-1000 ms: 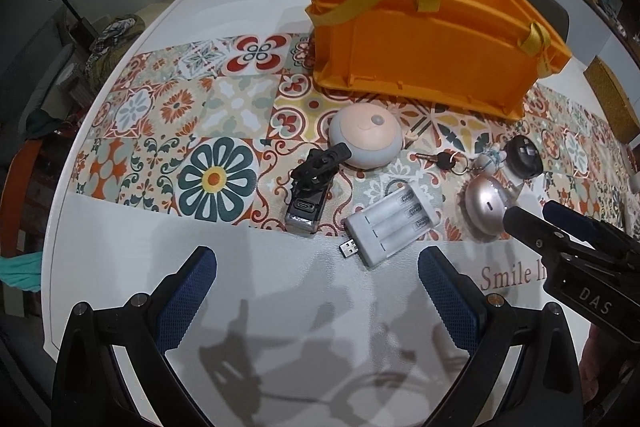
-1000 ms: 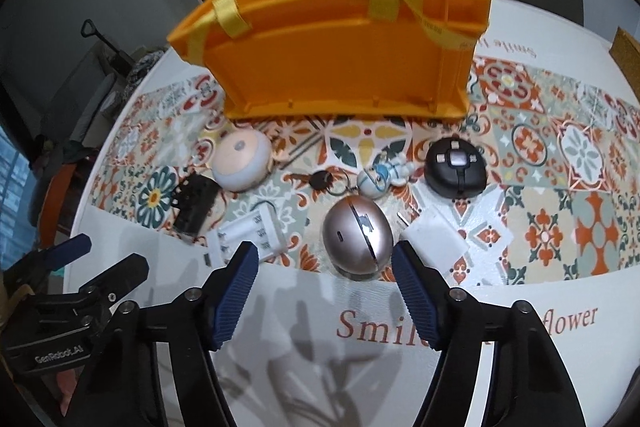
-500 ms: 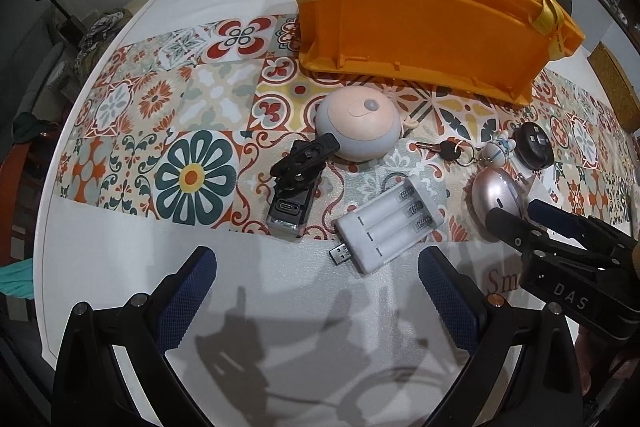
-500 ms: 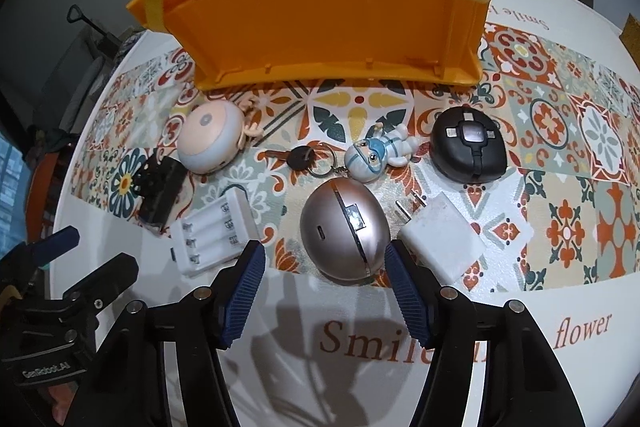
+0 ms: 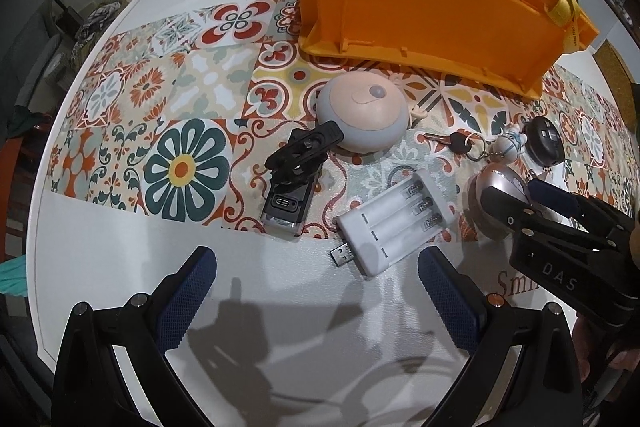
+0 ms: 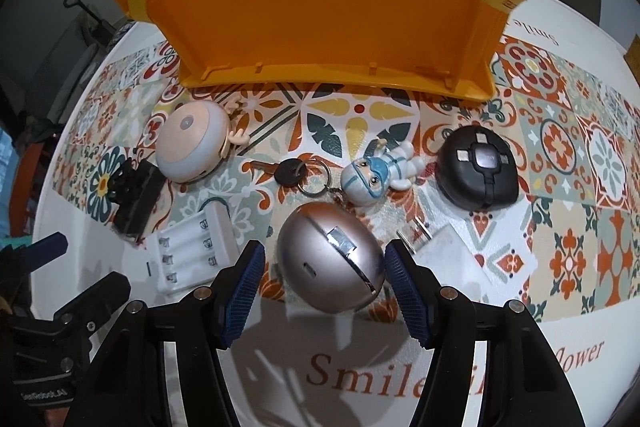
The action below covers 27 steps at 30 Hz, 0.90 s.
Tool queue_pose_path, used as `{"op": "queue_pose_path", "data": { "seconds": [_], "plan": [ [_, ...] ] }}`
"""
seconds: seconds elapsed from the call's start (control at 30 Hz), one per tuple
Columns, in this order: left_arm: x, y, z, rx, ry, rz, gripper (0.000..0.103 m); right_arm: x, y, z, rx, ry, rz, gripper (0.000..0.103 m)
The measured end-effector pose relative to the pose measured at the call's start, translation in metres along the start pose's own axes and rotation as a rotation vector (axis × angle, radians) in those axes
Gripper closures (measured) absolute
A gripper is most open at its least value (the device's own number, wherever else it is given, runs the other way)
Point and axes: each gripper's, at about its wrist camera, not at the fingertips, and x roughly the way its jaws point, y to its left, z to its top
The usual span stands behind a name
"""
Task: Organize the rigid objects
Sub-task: 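Lower the right gripper onto the silver egg-shaped device and close it, then grasp the black USB gadget with the left gripper while the right holds the silver egg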
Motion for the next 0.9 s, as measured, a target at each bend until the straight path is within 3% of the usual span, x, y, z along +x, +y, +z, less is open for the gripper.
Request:
{"op": "queue_pose_path", "data": {
  "seconds": [0.57,0.9],
  "plan": [
    [0.005,0.011,-0.002,-0.015,-0.022,0.007,0.0,0.018,0.014,-0.003,-0.008,0.012,-0.018,0.042],
    [-0.005,0.016,0.003,0.047,-0.135,0.053,0.003,-0.006,0.017,-0.007,-0.003,-0.027,-0.01,0.042]
  ]
}}
